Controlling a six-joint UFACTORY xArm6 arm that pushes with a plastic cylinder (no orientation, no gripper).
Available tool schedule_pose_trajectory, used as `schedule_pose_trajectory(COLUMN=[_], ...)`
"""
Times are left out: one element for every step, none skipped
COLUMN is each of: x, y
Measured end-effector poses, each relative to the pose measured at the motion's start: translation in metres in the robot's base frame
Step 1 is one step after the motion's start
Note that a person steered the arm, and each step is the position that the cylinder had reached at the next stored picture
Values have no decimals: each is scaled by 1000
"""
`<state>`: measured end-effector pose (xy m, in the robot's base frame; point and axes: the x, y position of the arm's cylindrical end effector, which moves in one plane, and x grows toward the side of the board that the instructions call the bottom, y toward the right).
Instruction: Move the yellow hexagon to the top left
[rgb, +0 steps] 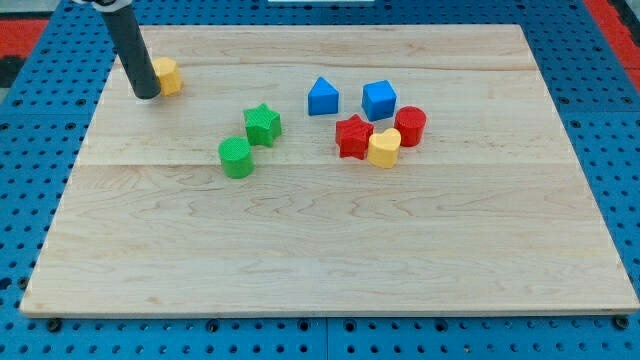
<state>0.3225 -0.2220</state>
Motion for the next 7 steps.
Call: schedule_pose_trajectory(x=[-5,1,4,-14,1,2,-36], y=[0,-1,29,38,31,-5,-5])
